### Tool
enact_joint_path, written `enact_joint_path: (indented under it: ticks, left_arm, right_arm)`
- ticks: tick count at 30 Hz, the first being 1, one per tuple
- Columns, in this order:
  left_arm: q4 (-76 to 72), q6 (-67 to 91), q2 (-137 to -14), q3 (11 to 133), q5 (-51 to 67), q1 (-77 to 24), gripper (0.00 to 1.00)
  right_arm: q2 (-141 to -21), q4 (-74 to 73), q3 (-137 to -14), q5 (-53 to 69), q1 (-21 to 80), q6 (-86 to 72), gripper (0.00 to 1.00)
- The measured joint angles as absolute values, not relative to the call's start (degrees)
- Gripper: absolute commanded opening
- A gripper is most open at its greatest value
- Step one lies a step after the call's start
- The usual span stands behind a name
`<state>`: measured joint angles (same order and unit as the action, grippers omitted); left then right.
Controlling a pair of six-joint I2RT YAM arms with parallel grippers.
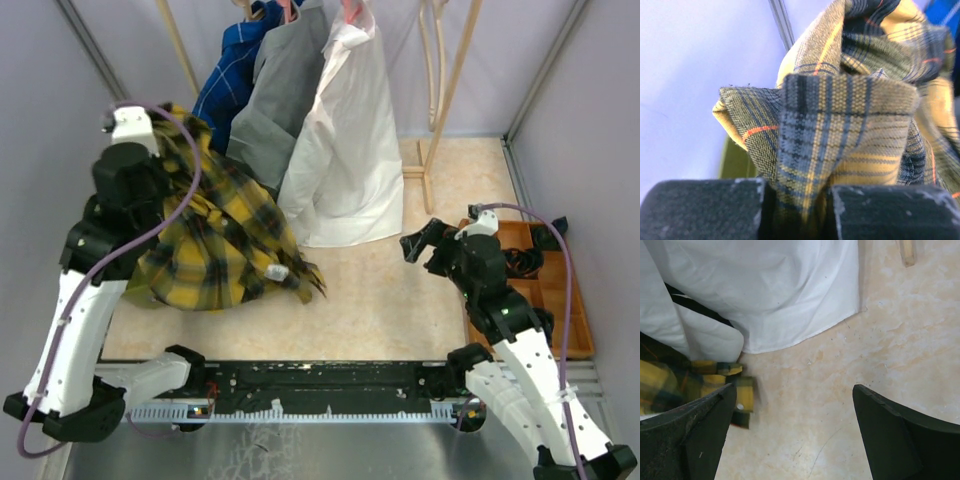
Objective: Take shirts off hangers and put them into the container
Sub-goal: Place the shirt in the bin.
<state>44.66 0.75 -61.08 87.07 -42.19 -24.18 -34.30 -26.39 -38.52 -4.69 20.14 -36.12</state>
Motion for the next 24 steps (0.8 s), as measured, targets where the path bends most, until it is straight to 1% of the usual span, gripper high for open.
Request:
enact_joint_path:
  ticks: [4, 8, 15, 18, 21, 24]
  left_arm:
    - [39.7, -5.2, -60.6, 94.6, -44.5, -23.1, 0.00]
    - [34.3, -10.8, -59.6, 96.0, -47.0, -23.0, 0.00]
    - [22.1, -24.0, -60.4, 94.0, -53.6, -23.0, 0.00]
    - [19.3, -26.9, -60.2, 92.8, -55.0, -23.0, 0.00]
    - [18.9, -27.2, -60.2, 91.3, -56.4, -23.0, 0.00]
    - [21.4, -22.5, -60.2, 87.6, -55.7, -22.6, 0.00]
  right_arm:
    - [-32.7, -26.3, -38.5, -5.0, 20.1, -36.0, 0.99]
    - [-32.7, -26.2, -38.5, -5.1, 20.1, -36.0, 0.99]
    - [-32.7, -26.8, -38.5, -5.0, 20.1, -36.0, 0.99]
    - [-32.2, -27.3, -38.5, -5.1, 20.1, -35.8, 0.99]
    - [-31.6, -27.4, -38.5, -5.1, 20.1, -35.6, 0.99]
    - [-31.2, -27.5, -38.5, -5.1, 20.1, -35.6, 0.99]
